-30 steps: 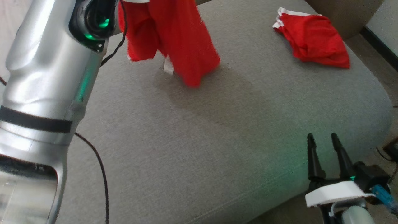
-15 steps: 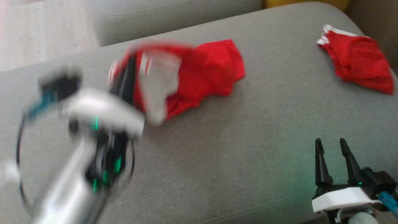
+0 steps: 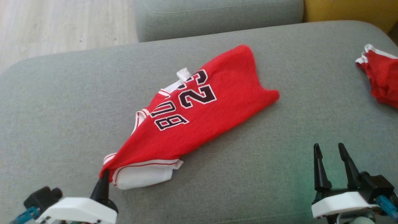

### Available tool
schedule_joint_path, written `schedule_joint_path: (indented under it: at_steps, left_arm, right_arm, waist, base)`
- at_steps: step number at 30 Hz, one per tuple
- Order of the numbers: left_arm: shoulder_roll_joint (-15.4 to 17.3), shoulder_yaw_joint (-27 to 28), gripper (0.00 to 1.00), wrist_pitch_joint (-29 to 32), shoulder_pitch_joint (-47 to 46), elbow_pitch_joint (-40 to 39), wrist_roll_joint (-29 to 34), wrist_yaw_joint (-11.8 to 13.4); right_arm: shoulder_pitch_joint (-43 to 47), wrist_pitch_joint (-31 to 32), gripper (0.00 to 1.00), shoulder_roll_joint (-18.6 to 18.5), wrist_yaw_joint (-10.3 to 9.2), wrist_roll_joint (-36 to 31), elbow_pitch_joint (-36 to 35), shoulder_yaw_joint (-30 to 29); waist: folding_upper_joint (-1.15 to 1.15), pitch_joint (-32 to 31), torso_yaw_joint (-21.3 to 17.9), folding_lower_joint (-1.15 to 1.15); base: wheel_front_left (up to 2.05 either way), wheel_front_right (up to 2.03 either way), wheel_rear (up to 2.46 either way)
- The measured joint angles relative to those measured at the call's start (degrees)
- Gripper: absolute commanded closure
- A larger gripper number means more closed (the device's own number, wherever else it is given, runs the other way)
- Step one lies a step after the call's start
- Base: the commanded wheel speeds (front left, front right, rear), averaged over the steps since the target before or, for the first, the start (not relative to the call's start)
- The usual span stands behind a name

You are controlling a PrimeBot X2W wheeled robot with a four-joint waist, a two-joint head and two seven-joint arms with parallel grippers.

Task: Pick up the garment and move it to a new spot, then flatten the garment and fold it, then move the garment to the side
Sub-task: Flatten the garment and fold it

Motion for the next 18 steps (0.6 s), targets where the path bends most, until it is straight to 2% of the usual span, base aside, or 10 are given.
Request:
schedule_joint_path:
  at_steps: [4,9,12,18]
  left_arm:
    - [0.7,0.9,1.00,0.8,1.0,-1.9,-2.0,-2.0]
    - [1.9,-1.1,1.00,3.1,2.8,-9.8,-2.4,-3.7]
    - [2.0,-1.3,1.00,3.1,3.1,-13.8,-2.4,-3.4]
    - [2.9,-2.6,1.00,3.5,3.5,-18.1,-1.2,-1.2]
  right_arm:
    - [0.0,0.0,0.00,0.0,0.00,0.0,0.0,0.1]
    - [0.0,0.0,0.00,0.0,0.00,-0.4,0.0,0.2]
    - [0.5,0.0,0.00,0.0,0.00,-0.4,0.0,-0.2]
    - [1.3,0.0,0.00,0.0,0.00,-0.4,0.2,-0.3]
  waist:
    - [0.00,-0.8,0.7,0.00]
    - [0.00,-1.2,0.5,0.00]
    - [0.00,-1.4,0.7,0.00]
    - [0.00,-1.6,1.3,0.00]
  base:
    - [0.00,0.00,0.00]
    - [0.00,0.00,0.00]
    - [0.00,0.00,0.00]
    - [0.00,0.00,0.00]
